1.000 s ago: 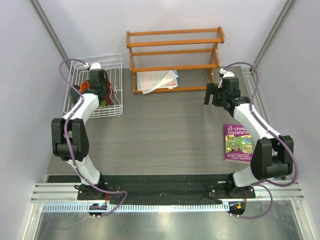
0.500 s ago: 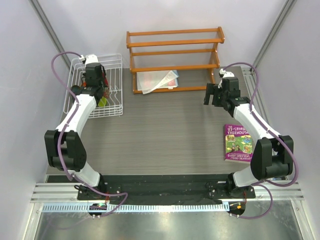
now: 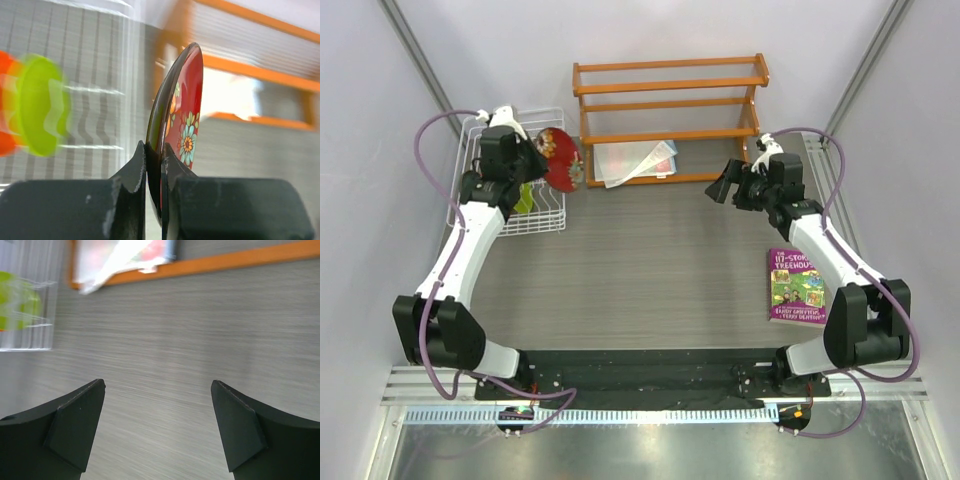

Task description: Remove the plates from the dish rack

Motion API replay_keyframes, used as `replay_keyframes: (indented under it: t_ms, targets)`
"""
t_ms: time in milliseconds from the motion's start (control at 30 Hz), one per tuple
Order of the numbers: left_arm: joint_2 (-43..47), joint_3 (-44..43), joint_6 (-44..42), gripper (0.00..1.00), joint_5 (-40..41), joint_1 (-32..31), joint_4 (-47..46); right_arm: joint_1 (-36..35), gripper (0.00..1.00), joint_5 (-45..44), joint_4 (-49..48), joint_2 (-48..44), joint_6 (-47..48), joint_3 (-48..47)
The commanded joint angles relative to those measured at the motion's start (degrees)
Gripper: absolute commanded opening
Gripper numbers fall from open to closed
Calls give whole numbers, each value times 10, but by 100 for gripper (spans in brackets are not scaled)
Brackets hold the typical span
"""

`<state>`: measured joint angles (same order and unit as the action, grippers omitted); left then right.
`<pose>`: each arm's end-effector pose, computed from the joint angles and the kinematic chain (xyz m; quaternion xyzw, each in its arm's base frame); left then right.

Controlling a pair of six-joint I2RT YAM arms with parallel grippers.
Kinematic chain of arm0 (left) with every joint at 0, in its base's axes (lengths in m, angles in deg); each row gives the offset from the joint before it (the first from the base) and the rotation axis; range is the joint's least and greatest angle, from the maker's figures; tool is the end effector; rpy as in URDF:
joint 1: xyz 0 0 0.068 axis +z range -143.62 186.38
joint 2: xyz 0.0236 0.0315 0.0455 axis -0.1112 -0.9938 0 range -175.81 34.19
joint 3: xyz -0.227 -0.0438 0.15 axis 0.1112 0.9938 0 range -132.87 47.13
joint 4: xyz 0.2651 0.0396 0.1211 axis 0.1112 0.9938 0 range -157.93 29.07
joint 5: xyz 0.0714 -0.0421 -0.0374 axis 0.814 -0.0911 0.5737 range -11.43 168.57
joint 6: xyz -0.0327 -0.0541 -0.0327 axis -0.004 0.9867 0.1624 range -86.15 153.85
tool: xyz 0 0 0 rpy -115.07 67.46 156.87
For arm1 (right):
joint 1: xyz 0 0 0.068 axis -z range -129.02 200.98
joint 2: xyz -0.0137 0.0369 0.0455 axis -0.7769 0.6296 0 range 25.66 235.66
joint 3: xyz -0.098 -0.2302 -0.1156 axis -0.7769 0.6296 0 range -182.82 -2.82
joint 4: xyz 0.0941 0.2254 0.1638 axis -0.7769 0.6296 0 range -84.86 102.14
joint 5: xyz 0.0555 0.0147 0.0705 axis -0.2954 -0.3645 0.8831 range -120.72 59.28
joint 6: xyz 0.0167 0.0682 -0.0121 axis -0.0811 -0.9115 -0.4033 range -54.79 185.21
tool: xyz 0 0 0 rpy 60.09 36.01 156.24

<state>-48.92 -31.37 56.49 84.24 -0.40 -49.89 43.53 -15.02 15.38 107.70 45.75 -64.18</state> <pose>0.3915 -0.0407 0.3649 -0.1419 0.8195 -0.1008 0.5461 0.3725 0.0647 0.2682 0.0231 0.8642 0.2293 0.4473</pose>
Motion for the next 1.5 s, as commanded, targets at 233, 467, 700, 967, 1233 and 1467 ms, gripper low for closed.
replay_keyframes:
  t_ms: [233, 467, 700, 967, 1233, 1467]
  targets:
    - [38, 106, 169, 0, -202, -76, -153, -24, 91, 199, -262, -6, -185, 81]
    - [30, 122, 196, 0, -205, -101, -195, -78, 91, 202, -355, 72, -238, 78]
    - [35, 141, 207, 0, -210, -103, -218, -103, 89, 233, -596, 182, -356, 74]
    - [30, 158, 218, 0, -218, -104, -240, -112, 82, 267, -877, 328, -548, 27]
    - [19, 170, 227, 0, -230, -113, -267, -132, 72, 276, -880, 368, -553, -8]
    - [7, 171, 226, 0, -233, -119, -270, -139, 31, 290, -862, 362, -537, -2]
